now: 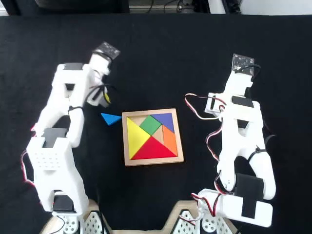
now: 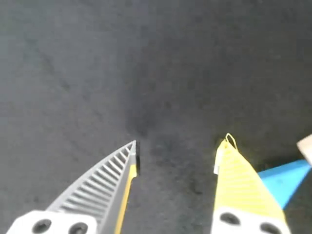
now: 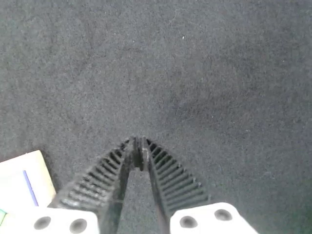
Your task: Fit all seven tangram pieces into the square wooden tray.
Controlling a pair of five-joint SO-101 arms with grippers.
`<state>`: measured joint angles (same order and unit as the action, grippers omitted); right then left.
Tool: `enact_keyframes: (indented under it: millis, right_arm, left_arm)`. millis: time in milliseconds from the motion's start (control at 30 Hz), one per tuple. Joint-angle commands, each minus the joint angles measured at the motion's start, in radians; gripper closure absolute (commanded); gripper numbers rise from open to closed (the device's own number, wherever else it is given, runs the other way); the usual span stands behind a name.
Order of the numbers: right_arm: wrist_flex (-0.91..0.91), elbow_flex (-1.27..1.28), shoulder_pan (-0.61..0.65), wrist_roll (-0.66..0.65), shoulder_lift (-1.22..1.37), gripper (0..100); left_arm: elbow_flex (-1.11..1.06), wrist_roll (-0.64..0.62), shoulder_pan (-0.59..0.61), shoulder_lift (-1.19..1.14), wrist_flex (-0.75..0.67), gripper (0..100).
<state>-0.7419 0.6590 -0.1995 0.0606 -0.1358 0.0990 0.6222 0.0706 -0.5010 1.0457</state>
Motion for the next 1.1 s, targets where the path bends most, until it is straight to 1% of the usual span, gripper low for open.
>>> enact_keyframes:
  millis: [0, 67, 167, 233, 400, 533, 633, 667, 733, 800, 867, 933, 1067]
  right_arm:
    - [0.018, -0.033, 0.018, -0.011, -0.004, 98.7]
    - [0.018, -0.033, 0.018, -0.011, -0.004, 98.7]
    - [0.018, -0.033, 0.018, -0.011, -0.004, 98.7]
    - [0.018, -0.033, 0.018, -0.011, -0.004, 98.7]
    - [0.018, -0.033, 0.018, -0.011, -0.004, 98.7]
    - [0.018, -0.033, 0.018, -0.011, -0.004, 98.7]
    - [0.018, -0.033, 0.018, -0.011, -0.004, 98.7]
    - [0.018, -0.033, 0.018, -0.011, -0.004, 98.7]
    - [0.018, -0.033, 0.018, -0.011, -0.004, 98.7]
    - [0.018, -0.033, 0.018, -0.011, -0.004, 98.7]
    - [0.018, -0.033, 0.018, -0.011, -0.004, 98.7]
    - [0.018, -0.031, 0.018, -0.011, -0.004, 98.7]
    - [0.049, -0.012, 0.018, -0.011, -0.004, 98.7]
  left_arm:
    - [-0.05, -0.012, -0.051, 0.032, -0.02, 74]
    - [-0.053, -0.005, -0.058, 0.032, 0.017, 74]
    - [-0.061, 0.084, -0.047, 0.032, 0.066, 74]
    - [-0.062, 0.13, -0.022, 0.032, 0.109, 74]
    - [-0.054, 0.19, 0.039, 0.032, 0.178, 74]
    - [-0.042, 0.195, 0.065, 0.046, 0.178, 74]
    - [-0.008, 0.19, 0.059, 0.12, 0.216, 74]
    - [-0.007, 0.186, 0.048, 0.155, 0.241, 74]
    - [-0.031, 0.137, -0.002, 0.227, 0.292, 74]
    - [-0.104, 0.117, -0.054, 0.29, 0.315, 74]
    - [-0.211, 0.16, -0.096, 0.347, 0.284, 74]
    - [-0.323, 0.229, -0.117, 0.39, 0.193, 74]
    - [-0.481, 0.239, -0.148, 0.436, -0.006, 74]
